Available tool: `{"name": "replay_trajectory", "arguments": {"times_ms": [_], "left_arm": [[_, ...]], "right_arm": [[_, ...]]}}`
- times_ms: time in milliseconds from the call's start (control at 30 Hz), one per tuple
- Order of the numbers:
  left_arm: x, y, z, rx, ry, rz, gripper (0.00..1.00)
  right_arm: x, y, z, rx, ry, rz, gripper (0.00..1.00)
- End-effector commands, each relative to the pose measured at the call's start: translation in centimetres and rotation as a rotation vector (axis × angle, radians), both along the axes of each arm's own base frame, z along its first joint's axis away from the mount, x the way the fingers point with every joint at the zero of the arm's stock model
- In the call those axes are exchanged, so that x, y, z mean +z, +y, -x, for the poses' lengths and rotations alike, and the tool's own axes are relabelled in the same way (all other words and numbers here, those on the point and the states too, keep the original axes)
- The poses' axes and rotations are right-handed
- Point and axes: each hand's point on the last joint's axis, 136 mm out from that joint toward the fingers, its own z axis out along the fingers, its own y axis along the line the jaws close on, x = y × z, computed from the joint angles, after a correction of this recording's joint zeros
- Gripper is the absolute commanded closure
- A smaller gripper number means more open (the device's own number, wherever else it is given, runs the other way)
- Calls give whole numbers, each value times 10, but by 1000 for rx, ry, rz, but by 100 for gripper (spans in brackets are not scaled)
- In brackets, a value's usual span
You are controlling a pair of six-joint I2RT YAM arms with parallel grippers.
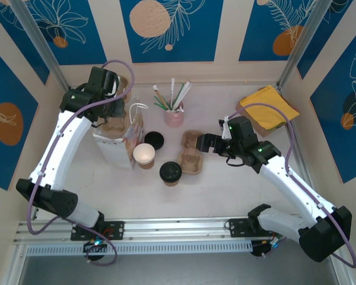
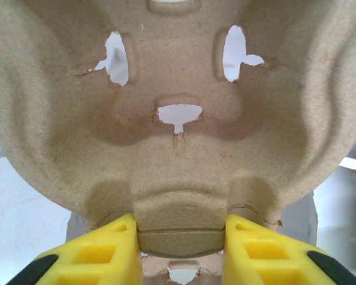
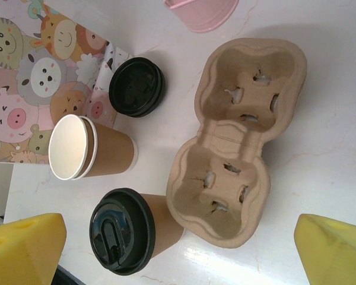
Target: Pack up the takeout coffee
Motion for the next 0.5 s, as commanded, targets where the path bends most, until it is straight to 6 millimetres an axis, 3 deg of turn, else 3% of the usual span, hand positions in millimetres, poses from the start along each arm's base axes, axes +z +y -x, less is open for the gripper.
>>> {"name": "replay_trajectory", "arguments": {"times_ms": [0,467], "left_arm": [[4,3,3,-24,-30,27,69],[-31,11,27,-27,43,69,69]], "right_arm": [[7,4,-2,26,-14,-16,1],[5,9,-7,41,-2,-27,1]]}}
